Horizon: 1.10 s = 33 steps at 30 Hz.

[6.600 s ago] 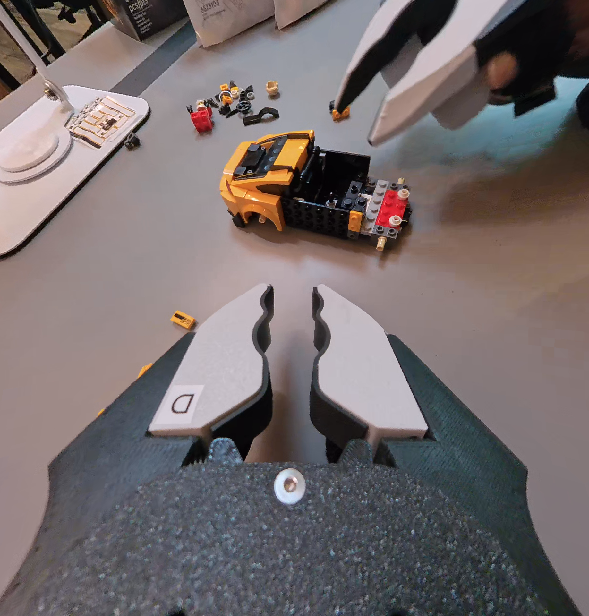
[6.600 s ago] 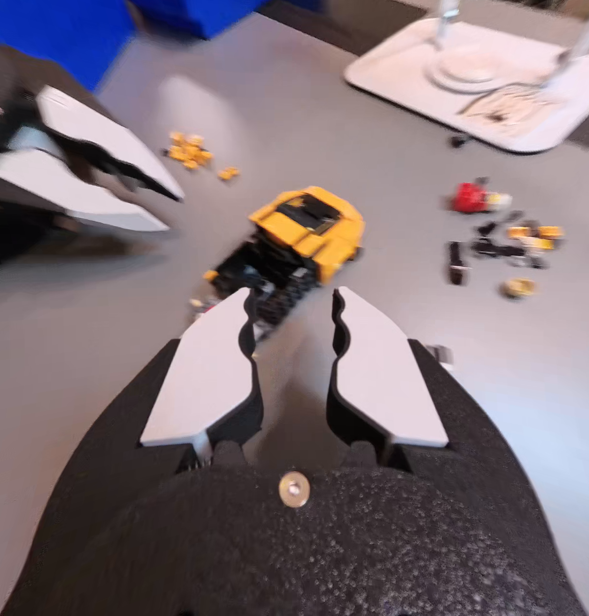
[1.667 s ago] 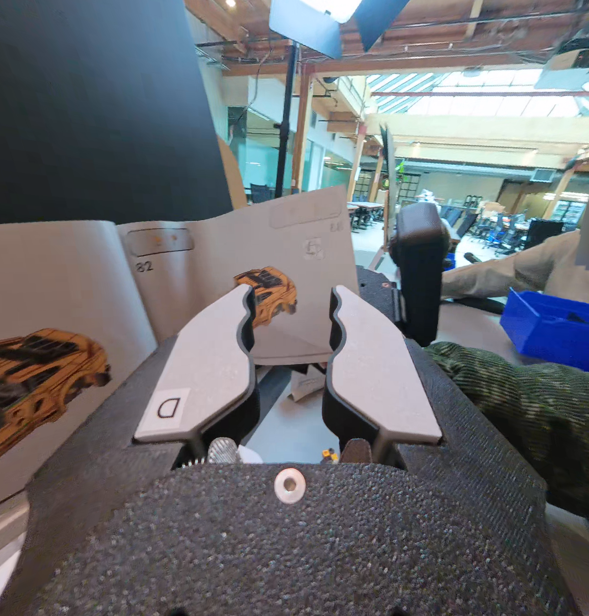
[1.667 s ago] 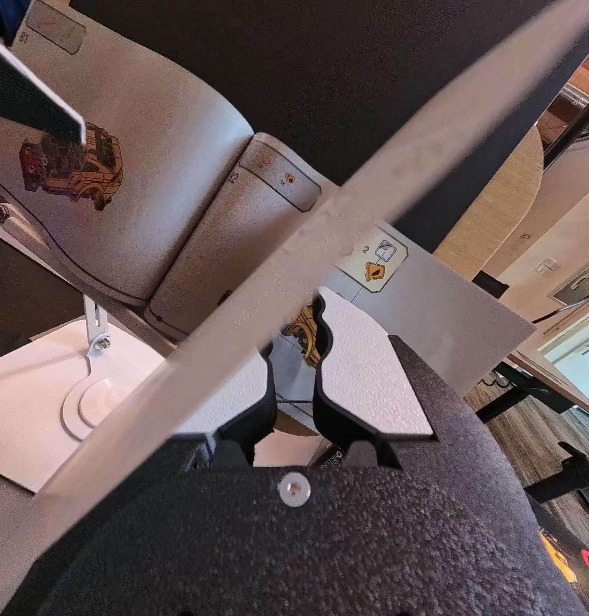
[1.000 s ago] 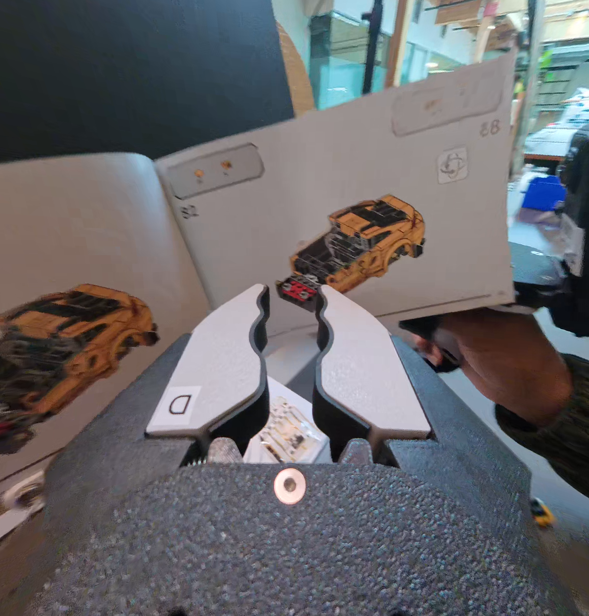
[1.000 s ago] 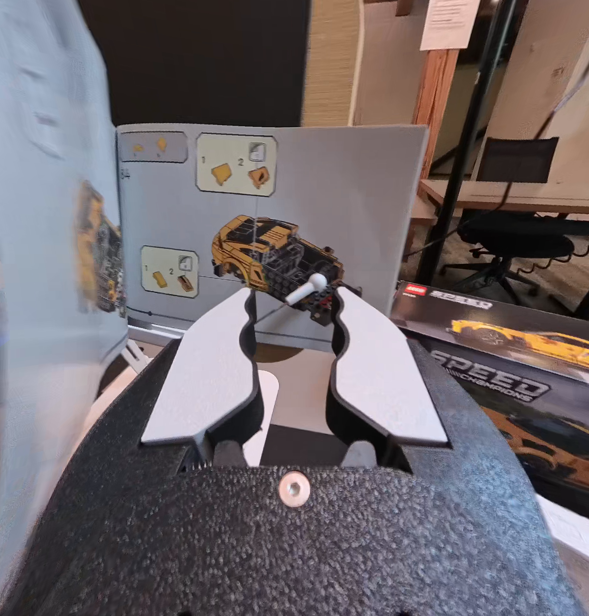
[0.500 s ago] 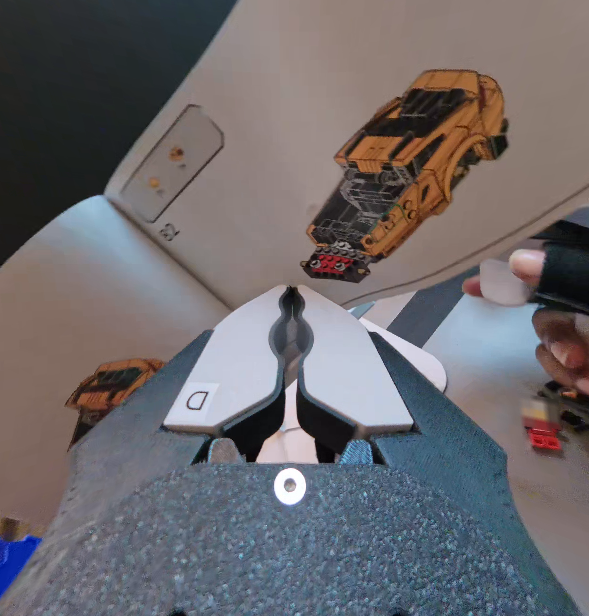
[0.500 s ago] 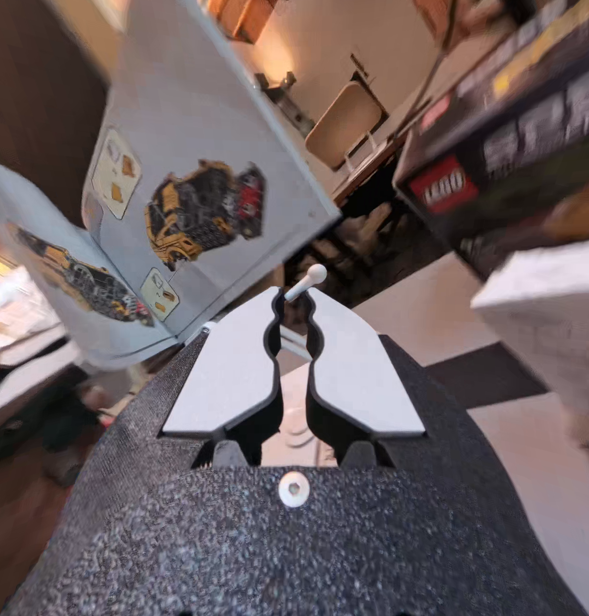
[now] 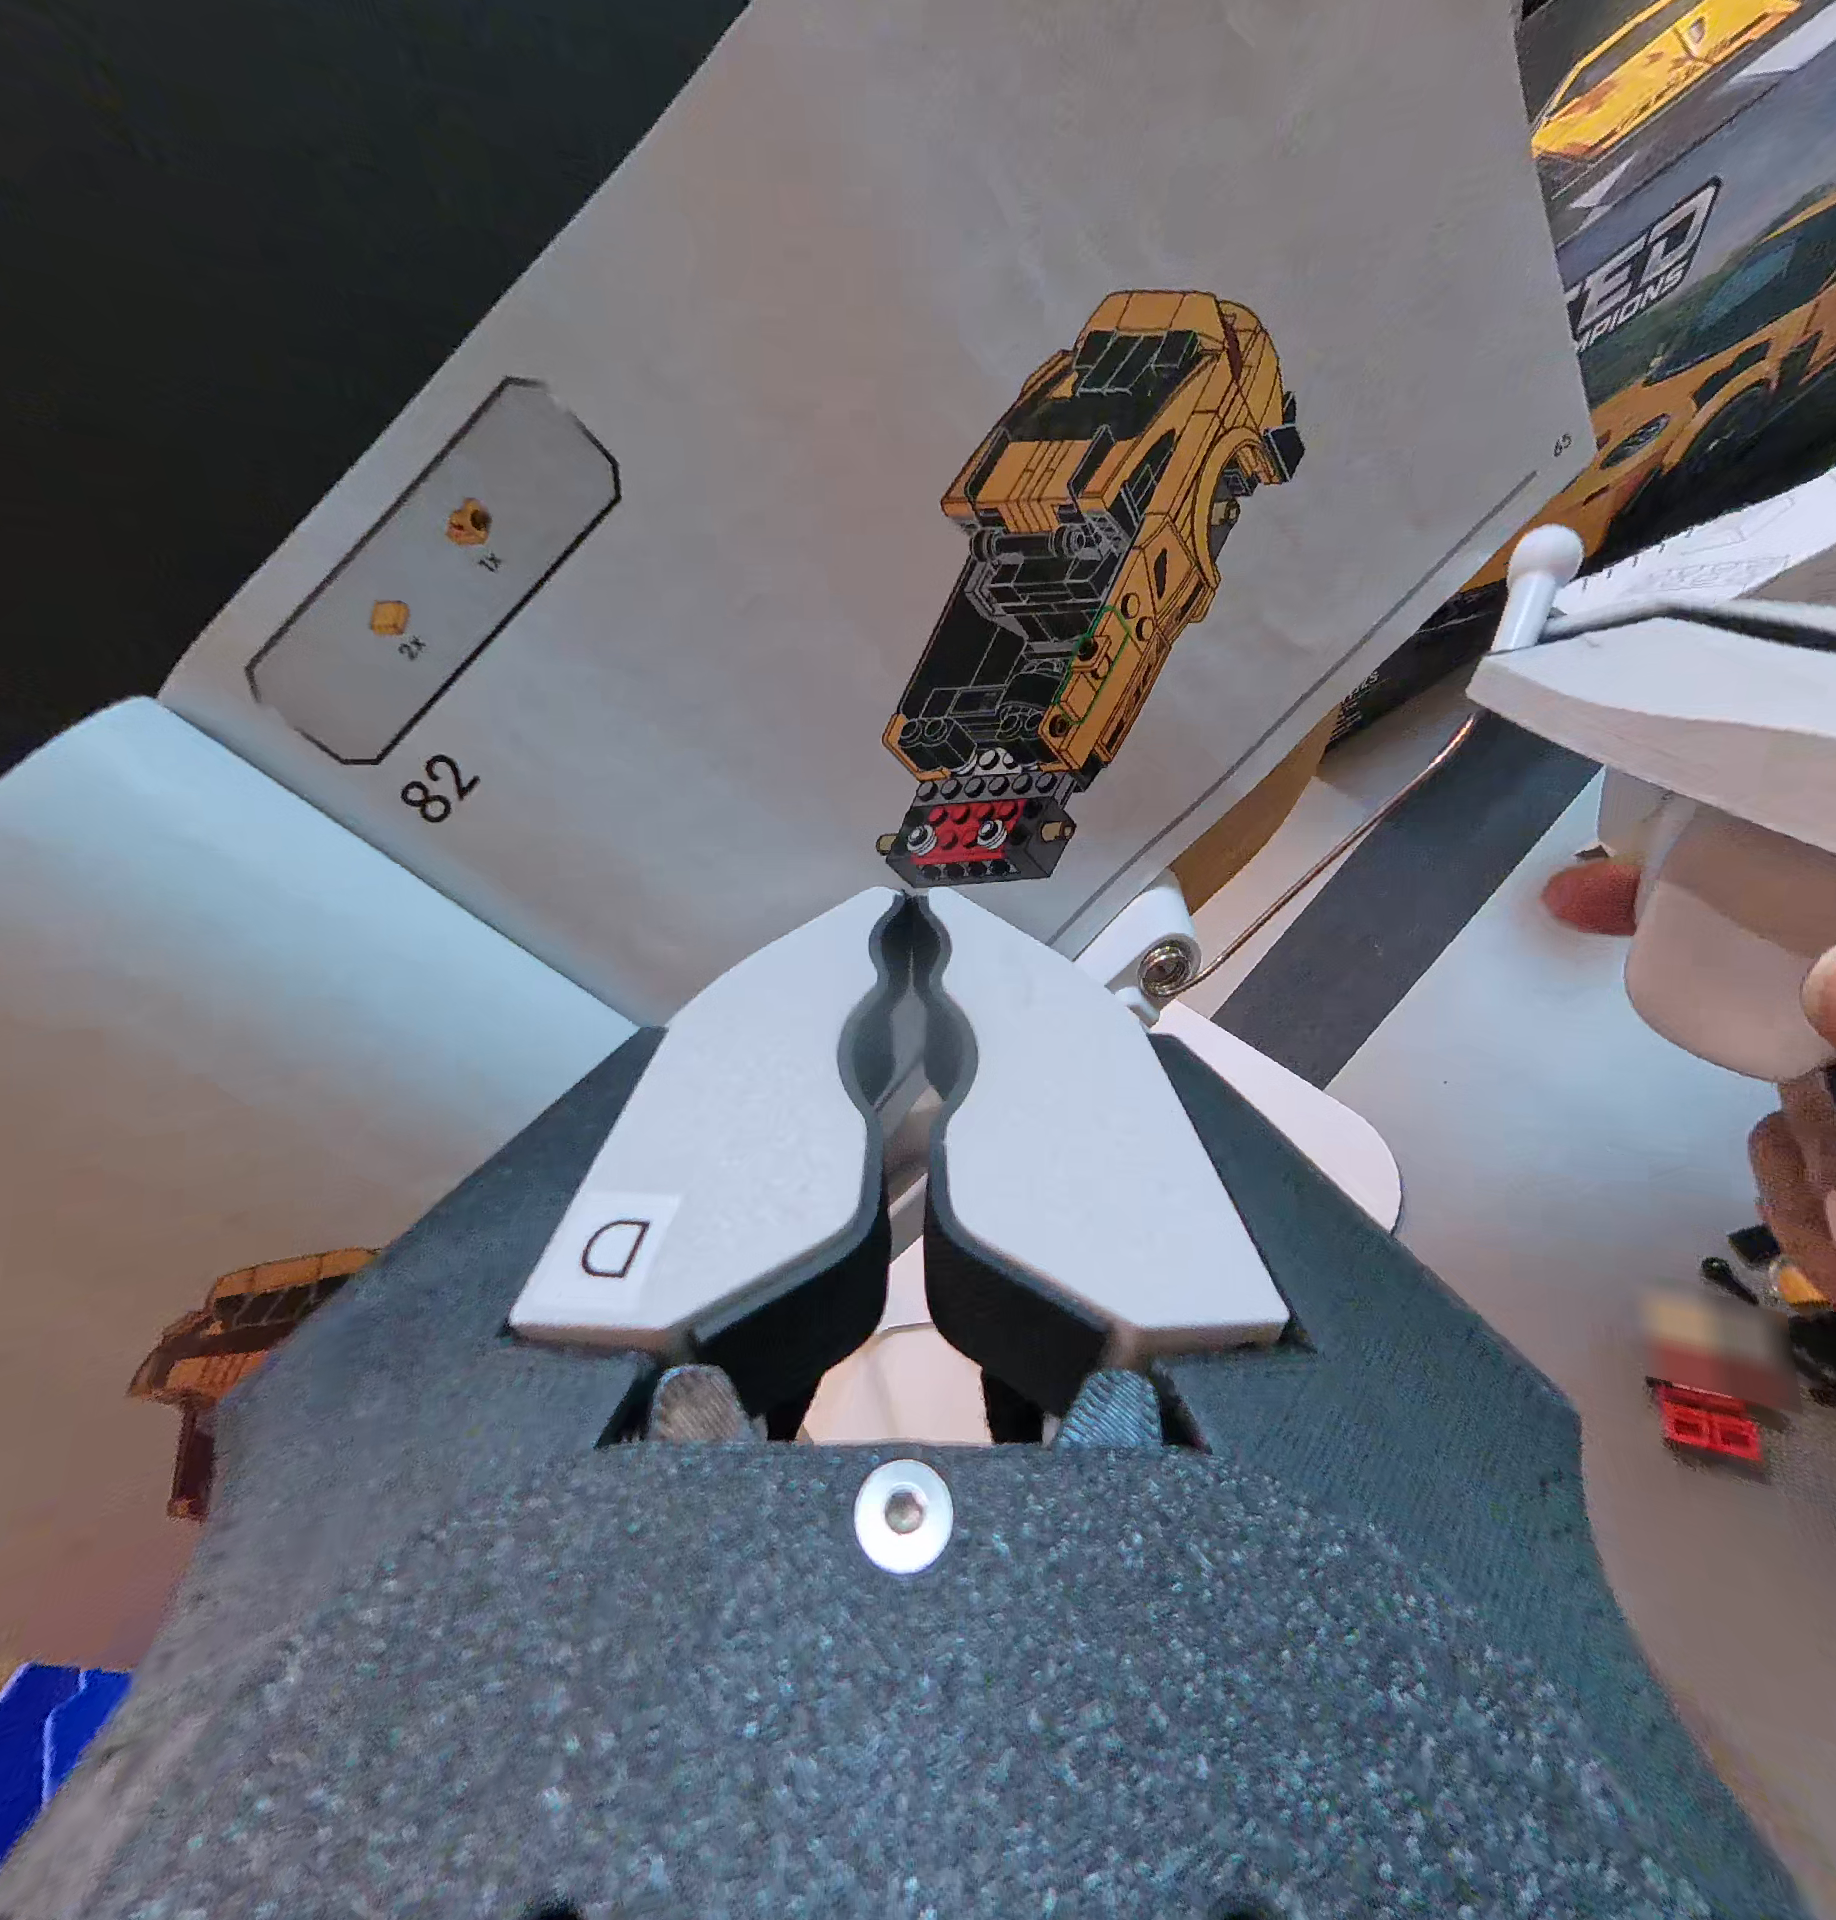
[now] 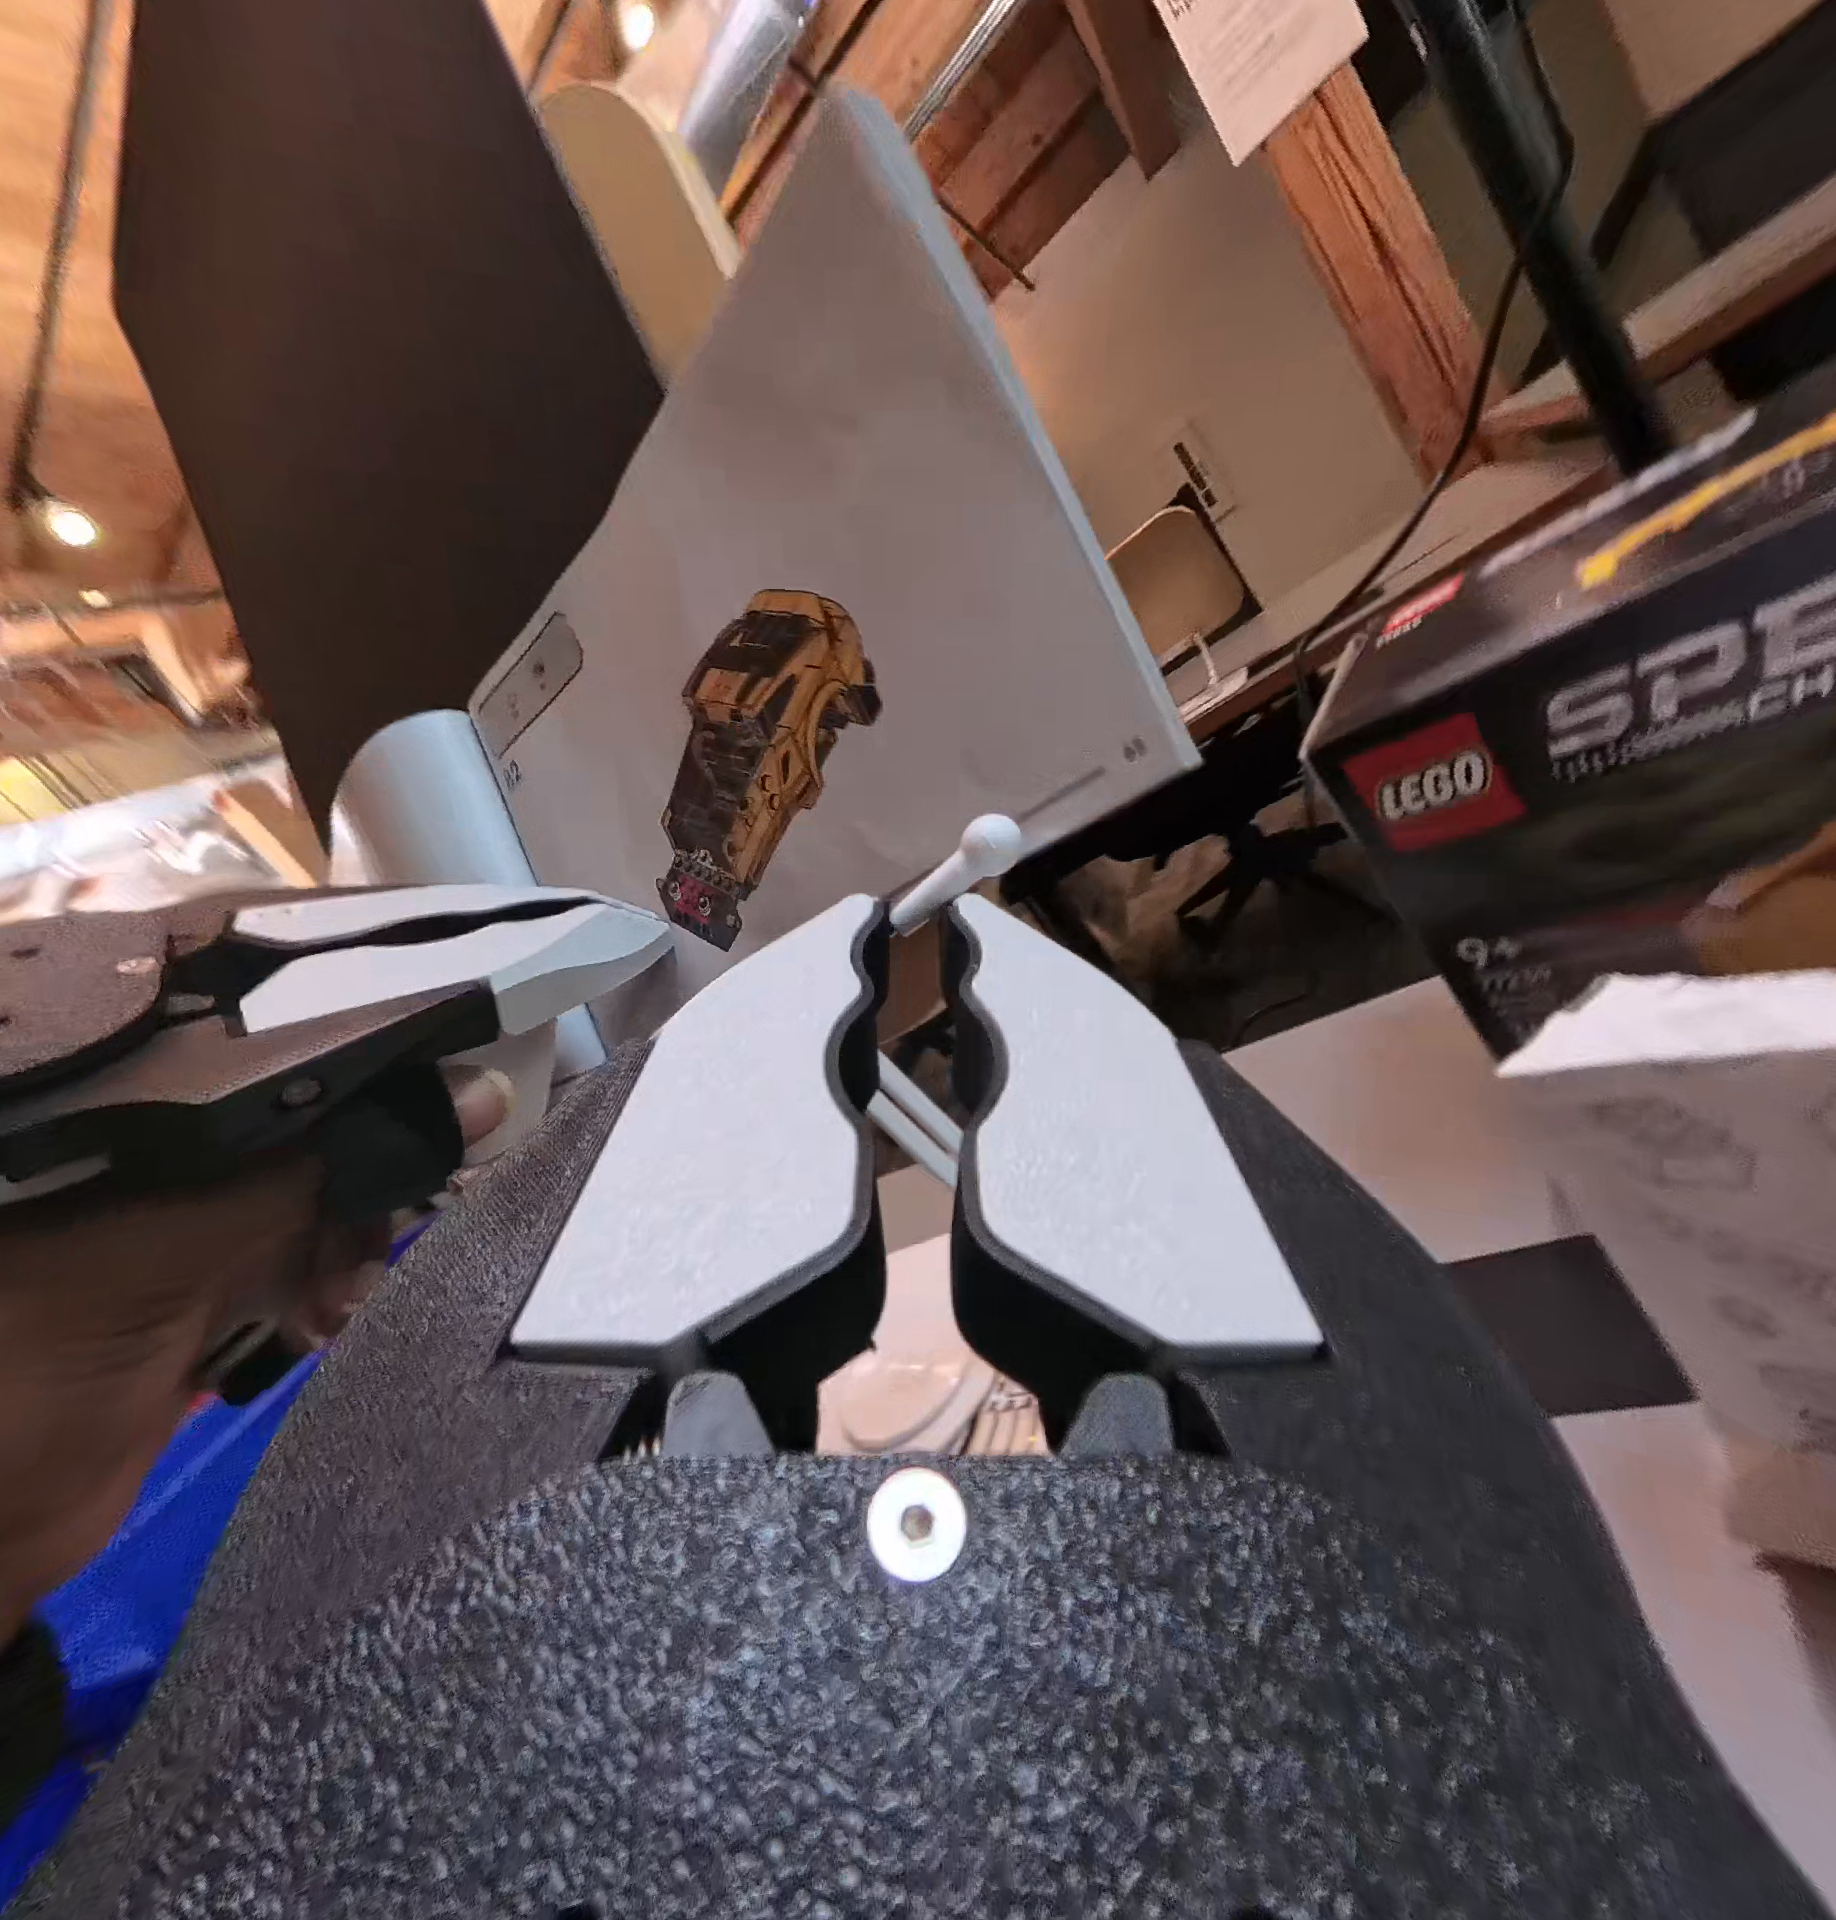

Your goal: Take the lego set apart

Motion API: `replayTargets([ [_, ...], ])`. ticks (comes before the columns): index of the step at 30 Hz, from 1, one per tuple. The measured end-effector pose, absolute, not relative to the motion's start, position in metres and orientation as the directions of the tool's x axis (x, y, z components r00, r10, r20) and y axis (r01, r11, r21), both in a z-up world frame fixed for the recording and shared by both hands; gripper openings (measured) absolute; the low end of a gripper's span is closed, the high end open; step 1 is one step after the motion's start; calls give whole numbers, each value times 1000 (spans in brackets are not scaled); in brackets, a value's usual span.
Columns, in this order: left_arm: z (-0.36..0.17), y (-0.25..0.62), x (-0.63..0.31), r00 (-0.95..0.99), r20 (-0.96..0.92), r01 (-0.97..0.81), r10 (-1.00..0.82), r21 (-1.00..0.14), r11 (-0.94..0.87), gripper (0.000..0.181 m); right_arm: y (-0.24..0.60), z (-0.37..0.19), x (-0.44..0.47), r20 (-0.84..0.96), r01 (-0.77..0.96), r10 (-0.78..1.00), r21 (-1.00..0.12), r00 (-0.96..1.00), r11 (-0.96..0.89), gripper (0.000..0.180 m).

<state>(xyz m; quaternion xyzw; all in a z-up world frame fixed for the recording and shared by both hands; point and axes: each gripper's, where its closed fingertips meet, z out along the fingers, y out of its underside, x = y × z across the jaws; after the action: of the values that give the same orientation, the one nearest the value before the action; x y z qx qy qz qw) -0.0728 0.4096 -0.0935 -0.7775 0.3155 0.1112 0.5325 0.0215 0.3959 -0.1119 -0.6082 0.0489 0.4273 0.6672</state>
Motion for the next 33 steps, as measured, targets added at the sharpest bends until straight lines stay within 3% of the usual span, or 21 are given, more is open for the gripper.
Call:
replayTargets([
  [8,-93,408,-73,786,-481,-585,-388,-780,-220,0,401,-84,11,-303,-354,509,-935,806,4,8],
  [12,-97,405,-72,771,-483,-599,-415,-772,-214,0,414,-88,9,-350,-353,499,-931,793,-93,8],
  [15,-94,398,-71,764,-480,-596,-431,-781,-186,0,409,-82,12,-315,-329,513,-942,799,-66,16],
  [19,-78,374,-71,806,-394,-490,-442,-863,-124,0,392,-70,22,-261,-298,539,-954,801,-19,25],
  [24,-61,332,-85,852,-264,-317,-453,-947,-45,0,356,-55,30,-75,-140,581,-988,810,68,30],
  [33,-48,242,-112,852,-172,-179,-494,-983,33,0,277,-57,30,147,75,662,-988,735,136,30],
])
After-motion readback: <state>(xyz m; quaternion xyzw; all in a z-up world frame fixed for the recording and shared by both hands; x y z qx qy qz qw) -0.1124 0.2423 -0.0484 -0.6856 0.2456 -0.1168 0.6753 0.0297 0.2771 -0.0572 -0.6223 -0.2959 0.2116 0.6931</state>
